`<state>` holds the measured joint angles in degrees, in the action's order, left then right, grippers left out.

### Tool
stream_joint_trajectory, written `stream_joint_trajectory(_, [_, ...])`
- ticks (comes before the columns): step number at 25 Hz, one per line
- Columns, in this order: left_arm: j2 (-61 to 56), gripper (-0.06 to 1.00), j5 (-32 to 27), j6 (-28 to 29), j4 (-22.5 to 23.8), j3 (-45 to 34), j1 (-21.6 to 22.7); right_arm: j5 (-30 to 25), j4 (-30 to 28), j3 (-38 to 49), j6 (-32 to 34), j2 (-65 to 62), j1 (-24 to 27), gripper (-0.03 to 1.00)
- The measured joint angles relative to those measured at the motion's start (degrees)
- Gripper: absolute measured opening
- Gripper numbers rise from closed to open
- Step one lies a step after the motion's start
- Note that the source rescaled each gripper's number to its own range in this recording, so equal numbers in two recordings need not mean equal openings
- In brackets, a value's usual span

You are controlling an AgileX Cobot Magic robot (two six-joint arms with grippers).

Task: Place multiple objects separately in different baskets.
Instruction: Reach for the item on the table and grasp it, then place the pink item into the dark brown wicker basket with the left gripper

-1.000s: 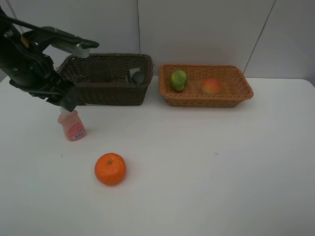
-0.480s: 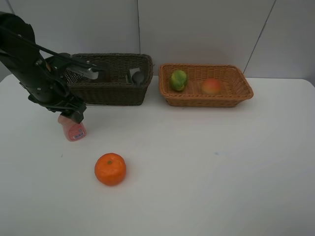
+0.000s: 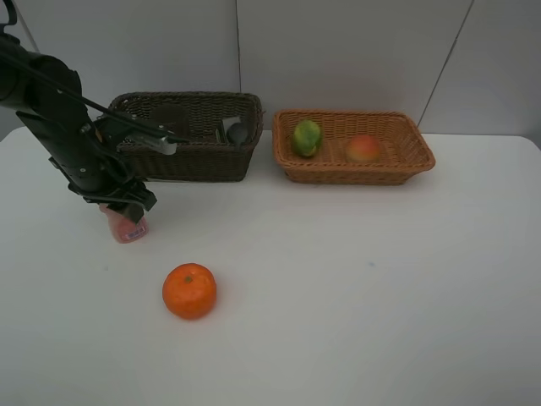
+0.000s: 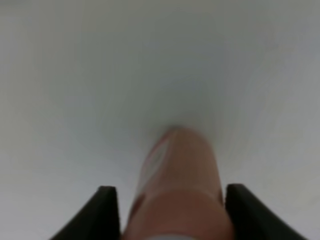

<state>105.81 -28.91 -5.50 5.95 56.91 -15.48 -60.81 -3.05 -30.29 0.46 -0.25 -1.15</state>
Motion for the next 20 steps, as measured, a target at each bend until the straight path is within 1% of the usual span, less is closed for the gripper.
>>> stream_joint_trajectory(1, [0.0,0.38,0.12,0.0,-0.07,0.0,0.0,0.0,0.0,0.0,0.0,0.0,0.0,0.87])
stream_joint_trajectory(20, [0.0,0.38,0.62,0.21,-0.07,0.0,0.0,0.0,0.0,0.0,0.0,0.0,0.0,0.87])
